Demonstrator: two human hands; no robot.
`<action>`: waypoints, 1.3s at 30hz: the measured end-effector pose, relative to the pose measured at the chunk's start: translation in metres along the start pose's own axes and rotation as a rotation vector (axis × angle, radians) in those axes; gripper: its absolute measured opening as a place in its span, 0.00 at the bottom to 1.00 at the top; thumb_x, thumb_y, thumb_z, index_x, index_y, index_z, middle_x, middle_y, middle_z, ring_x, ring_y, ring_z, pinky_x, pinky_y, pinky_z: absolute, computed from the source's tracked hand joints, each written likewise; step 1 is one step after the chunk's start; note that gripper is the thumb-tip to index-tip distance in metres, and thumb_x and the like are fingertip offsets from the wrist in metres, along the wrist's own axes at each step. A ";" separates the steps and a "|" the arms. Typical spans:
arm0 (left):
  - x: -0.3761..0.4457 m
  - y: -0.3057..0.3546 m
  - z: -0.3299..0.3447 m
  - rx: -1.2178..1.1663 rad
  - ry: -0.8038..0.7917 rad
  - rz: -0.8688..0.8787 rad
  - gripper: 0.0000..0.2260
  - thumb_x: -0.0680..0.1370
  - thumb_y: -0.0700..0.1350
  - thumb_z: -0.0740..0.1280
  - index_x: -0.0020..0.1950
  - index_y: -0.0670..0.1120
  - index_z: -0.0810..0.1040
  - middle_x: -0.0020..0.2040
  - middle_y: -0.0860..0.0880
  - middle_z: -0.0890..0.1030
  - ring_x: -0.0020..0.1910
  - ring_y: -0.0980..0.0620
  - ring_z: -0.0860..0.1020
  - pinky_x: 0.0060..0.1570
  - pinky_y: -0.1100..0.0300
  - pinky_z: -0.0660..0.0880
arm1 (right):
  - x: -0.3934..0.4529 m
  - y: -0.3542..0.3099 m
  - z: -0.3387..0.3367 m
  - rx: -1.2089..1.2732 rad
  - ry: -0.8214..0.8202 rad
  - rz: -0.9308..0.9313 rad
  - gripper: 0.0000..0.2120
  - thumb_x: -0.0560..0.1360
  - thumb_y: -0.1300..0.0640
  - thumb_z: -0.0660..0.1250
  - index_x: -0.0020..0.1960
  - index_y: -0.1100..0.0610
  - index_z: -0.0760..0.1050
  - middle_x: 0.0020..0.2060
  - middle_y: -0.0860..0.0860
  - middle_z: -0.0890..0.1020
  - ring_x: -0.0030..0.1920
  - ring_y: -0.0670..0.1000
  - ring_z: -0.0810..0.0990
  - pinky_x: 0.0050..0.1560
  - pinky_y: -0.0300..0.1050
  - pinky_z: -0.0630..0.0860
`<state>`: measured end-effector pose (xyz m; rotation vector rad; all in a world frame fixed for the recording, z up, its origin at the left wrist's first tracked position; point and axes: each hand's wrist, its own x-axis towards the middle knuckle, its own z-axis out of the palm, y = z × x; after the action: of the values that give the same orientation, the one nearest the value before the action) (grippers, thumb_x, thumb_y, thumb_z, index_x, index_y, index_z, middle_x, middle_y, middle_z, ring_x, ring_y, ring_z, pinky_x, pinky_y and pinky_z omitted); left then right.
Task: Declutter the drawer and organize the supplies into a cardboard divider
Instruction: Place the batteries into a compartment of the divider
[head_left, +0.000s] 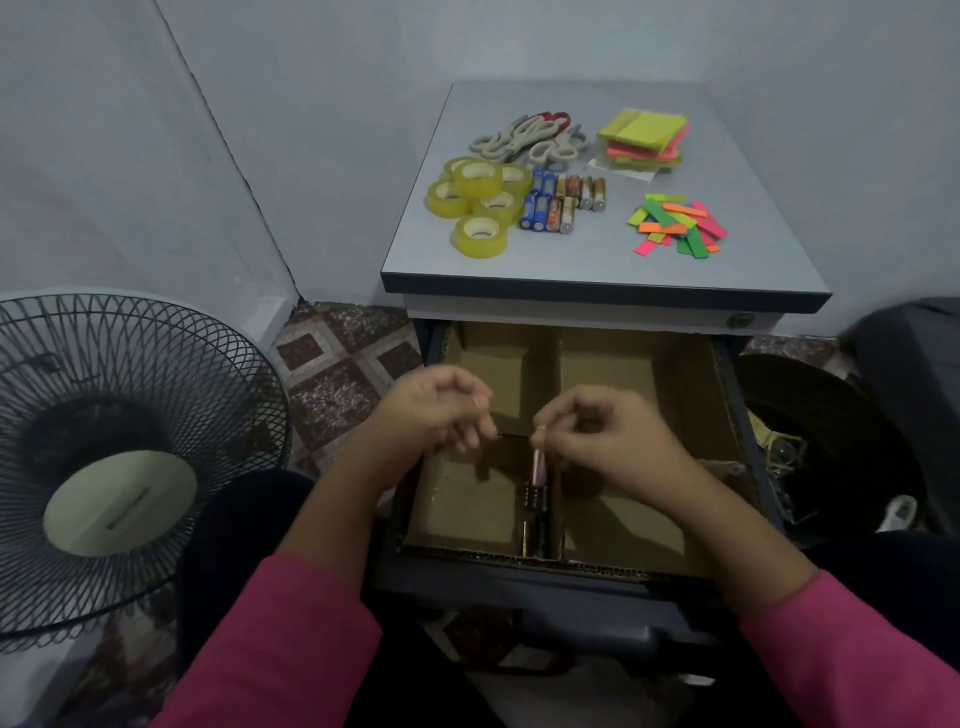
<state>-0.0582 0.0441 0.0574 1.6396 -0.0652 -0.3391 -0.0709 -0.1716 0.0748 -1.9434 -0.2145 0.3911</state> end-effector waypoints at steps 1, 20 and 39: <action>0.002 -0.002 -0.002 -0.108 0.100 0.045 0.04 0.78 0.34 0.63 0.47 0.40 0.76 0.35 0.44 0.82 0.30 0.52 0.76 0.31 0.62 0.74 | 0.001 -0.003 0.008 -0.147 -0.066 0.039 0.04 0.72 0.57 0.72 0.45 0.51 0.79 0.40 0.48 0.82 0.42 0.45 0.82 0.47 0.44 0.80; 0.013 -0.013 0.001 -0.335 0.306 0.039 0.06 0.79 0.33 0.61 0.45 0.40 0.75 0.34 0.46 0.82 0.31 0.55 0.77 0.33 0.65 0.75 | 0.037 0.003 0.085 -1.150 -0.381 0.208 0.16 0.79 0.65 0.57 0.65 0.61 0.73 0.63 0.57 0.76 0.63 0.58 0.76 0.58 0.53 0.75; 0.013 -0.014 0.002 -0.324 0.297 0.041 0.06 0.79 0.33 0.60 0.46 0.40 0.75 0.35 0.46 0.82 0.32 0.55 0.77 0.33 0.65 0.75 | 0.032 -0.005 0.082 -1.273 -0.391 0.102 0.15 0.80 0.65 0.56 0.64 0.61 0.74 0.63 0.57 0.77 0.62 0.58 0.77 0.54 0.53 0.76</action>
<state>-0.0484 0.0406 0.0417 1.3493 0.1720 -0.0665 -0.0707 -0.0885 0.0445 -3.1074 -0.7557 0.8287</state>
